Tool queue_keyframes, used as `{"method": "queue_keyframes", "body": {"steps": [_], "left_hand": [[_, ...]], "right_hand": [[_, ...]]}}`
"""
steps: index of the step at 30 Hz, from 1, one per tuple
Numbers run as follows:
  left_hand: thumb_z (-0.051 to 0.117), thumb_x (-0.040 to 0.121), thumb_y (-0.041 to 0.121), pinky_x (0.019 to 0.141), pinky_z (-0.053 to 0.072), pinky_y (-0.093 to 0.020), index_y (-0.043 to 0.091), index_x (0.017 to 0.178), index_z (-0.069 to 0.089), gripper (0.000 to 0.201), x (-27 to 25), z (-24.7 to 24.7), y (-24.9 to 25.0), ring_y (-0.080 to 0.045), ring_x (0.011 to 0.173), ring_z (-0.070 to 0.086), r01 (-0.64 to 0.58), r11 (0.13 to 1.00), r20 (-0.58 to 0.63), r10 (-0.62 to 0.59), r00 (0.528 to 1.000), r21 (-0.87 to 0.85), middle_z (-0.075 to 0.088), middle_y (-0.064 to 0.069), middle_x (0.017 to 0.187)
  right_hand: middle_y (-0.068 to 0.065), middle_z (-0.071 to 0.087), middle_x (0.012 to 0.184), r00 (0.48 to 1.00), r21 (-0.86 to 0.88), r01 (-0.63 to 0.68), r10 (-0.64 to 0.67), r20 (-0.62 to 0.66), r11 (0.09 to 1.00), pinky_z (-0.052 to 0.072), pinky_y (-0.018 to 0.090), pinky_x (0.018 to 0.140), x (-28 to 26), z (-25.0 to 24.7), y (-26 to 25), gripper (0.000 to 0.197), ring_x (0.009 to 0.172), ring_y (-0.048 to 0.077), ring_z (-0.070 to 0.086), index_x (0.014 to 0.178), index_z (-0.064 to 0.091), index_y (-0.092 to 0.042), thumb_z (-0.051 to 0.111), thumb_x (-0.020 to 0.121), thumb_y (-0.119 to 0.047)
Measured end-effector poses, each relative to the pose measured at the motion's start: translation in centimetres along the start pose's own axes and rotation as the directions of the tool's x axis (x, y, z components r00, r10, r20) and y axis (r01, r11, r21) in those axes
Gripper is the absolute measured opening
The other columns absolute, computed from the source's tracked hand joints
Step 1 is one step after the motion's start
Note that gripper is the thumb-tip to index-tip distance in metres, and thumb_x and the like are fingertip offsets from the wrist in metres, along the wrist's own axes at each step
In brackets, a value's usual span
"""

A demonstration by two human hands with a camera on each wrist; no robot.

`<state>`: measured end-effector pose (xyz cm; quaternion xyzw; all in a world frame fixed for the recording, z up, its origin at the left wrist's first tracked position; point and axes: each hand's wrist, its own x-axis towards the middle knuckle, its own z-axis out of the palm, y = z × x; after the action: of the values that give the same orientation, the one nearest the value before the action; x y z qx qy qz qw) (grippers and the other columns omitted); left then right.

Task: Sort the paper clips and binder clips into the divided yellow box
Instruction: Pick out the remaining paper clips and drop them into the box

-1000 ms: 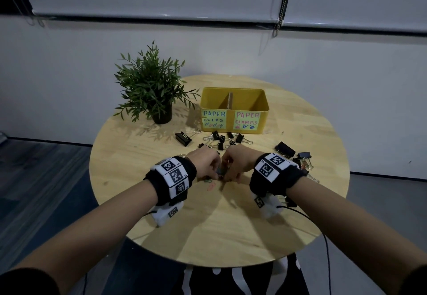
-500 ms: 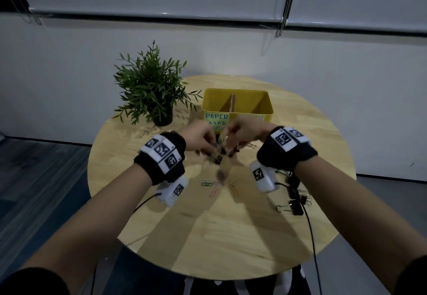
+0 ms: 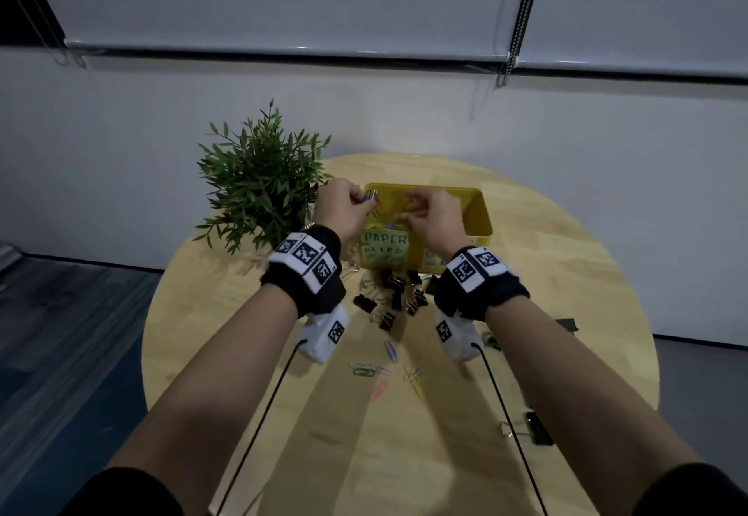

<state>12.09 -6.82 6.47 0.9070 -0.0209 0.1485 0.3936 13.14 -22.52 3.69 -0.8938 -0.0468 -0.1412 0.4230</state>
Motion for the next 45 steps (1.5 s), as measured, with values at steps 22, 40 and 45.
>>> {"method": "queue_keyframes", "body": {"steps": [22,40,45], "left_hand": [[0.037,0.088,-0.005,0.114,0.021,-0.054,0.024,0.133,0.043,0.054,-6.6,0.3,-6.8,-0.029,0.141,0.028,-0.453,0.712,0.653,-0.008,0.758,0.536,0.028,-0.010,0.154],[0.030,0.099,0.012,0.119,-0.011,-0.045,0.010,0.147,-0.023,0.072,-13.3,-1.4,-5.5,-0.017,0.146,-0.021,-0.380,0.842,0.827,-0.129,0.547,0.383,-0.014,-0.010,0.160],[0.048,0.094,0.027,0.114,0.028,-0.046,0.006,0.148,0.017,0.065,-9.4,-1.7,-6.7,-0.037,0.141,0.025,-0.135,0.850,0.393,-0.091,0.915,0.509,0.028,-0.020,0.152]], "right_hand": [[0.002,0.027,0.157,0.630,-0.443,0.601,-0.053,0.775,0.665,0.039,0.046,0.107,-12.7,-0.9,-0.9,0.053,0.141,0.025,0.030,0.145,0.039,-0.022,0.043,0.094,-0.007],[0.005,0.012,0.161,0.606,-0.507,0.679,-0.014,0.796,0.531,0.024,0.058,0.110,-16.2,-2.6,-0.6,0.055,0.148,0.023,0.011,0.145,0.037,-0.022,0.043,0.093,-0.009],[0.004,0.044,0.140,0.735,-0.498,0.608,-0.200,0.648,0.618,0.039,0.041,0.096,-15.7,-1.4,-0.9,0.040,0.126,0.023,0.042,0.136,0.050,-0.020,0.045,0.096,-0.015]]}}
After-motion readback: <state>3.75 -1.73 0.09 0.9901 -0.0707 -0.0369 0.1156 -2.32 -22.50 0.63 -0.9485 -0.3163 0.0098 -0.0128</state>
